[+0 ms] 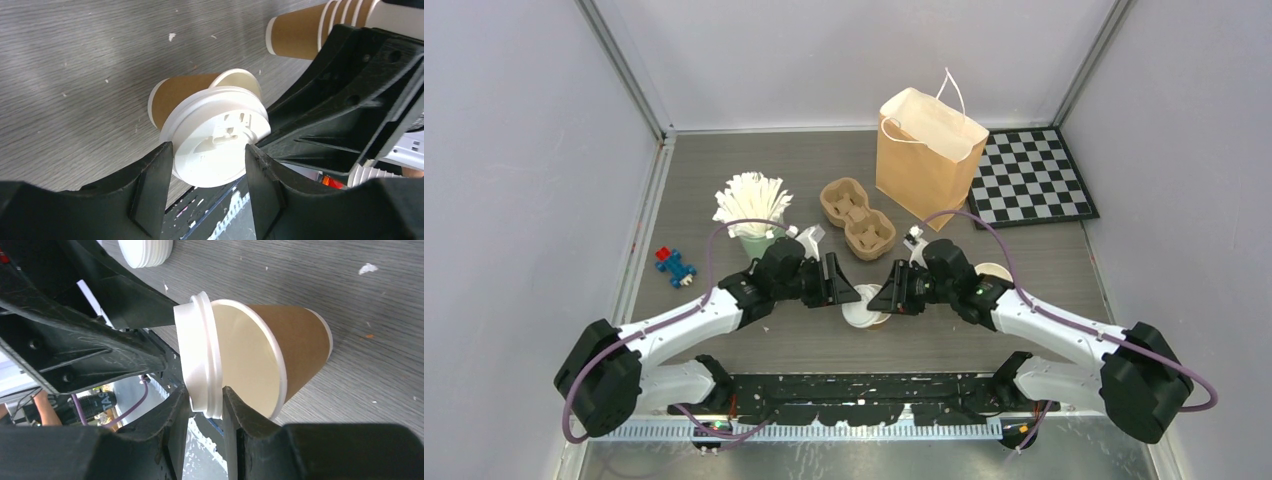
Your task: Pack the takeout coffee
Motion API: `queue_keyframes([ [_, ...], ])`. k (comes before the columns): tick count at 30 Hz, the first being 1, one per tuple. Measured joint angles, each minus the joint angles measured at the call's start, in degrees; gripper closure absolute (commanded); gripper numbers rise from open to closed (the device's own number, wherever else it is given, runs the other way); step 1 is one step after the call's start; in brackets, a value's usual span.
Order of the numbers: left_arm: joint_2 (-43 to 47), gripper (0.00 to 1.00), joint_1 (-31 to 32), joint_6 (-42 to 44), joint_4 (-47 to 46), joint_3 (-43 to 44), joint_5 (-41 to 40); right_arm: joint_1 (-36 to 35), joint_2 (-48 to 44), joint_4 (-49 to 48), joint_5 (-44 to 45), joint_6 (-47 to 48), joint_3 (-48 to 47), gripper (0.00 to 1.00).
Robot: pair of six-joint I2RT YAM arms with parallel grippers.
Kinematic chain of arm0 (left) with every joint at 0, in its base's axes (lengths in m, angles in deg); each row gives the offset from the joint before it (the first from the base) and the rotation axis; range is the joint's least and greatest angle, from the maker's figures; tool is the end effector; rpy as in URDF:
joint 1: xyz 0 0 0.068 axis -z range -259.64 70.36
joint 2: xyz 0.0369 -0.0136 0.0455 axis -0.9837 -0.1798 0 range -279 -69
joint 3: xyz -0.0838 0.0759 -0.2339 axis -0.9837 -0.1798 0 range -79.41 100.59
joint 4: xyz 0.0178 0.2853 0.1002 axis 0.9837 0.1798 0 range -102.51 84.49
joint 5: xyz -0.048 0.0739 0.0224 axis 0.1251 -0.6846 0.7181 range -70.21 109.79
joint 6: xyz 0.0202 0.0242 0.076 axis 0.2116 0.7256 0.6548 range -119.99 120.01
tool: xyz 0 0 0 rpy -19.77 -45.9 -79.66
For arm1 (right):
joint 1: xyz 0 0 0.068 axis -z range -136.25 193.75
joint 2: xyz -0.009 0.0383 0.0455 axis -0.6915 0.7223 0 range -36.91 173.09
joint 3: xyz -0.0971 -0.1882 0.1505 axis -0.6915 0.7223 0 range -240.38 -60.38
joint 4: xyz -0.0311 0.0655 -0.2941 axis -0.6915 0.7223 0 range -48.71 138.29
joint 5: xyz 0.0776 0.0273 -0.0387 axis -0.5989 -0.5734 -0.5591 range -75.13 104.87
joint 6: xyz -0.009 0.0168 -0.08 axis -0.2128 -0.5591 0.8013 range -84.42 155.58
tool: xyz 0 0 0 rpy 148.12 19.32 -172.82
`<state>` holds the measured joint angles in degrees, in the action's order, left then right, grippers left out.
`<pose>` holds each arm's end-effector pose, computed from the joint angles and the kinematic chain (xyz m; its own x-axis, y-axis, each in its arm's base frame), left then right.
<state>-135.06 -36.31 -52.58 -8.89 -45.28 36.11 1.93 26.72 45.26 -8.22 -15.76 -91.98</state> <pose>0.2125 -0.2283 0.1576 -0.9122 -0.1875 -0.3644 0.1652 0.6456 -0.7456 0.2038 0.2200 0.1534 -0.9373 0.1251 -0.3253 -0.1889 0.6021 0.7757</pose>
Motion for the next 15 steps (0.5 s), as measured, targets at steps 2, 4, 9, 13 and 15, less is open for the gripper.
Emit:
queue_keyframes([
  [2,-0.1,0.45,0.0,-0.1,-1.2,0.0,0.6,0.0,-0.4,1.2,0.7,0.4,0.0,0.71],
  [4,-0.2,0.46,0.0,-0.2,-1.9,0.0,1.1,0.0,-1.0,2.2,1.5,0.8,0.0,0.72],
  [9,-0.1,0.48,0.0,-0.9,-3.5,-0.6,2.0,0.0,-2.8,2.6,2.9,1.5,0.0,0.77],
  [13,0.2,0.48,0.0,-1.0,-4.3,-0.7,2.7,0.0,-3.2,3.1,4.0,1.7,0.0,0.78],
  [15,0.8,0.47,0.0,-1.0,-4.2,-0.7,2.9,0.0,-3.5,3.3,4.1,1.7,0.0,0.78],
])
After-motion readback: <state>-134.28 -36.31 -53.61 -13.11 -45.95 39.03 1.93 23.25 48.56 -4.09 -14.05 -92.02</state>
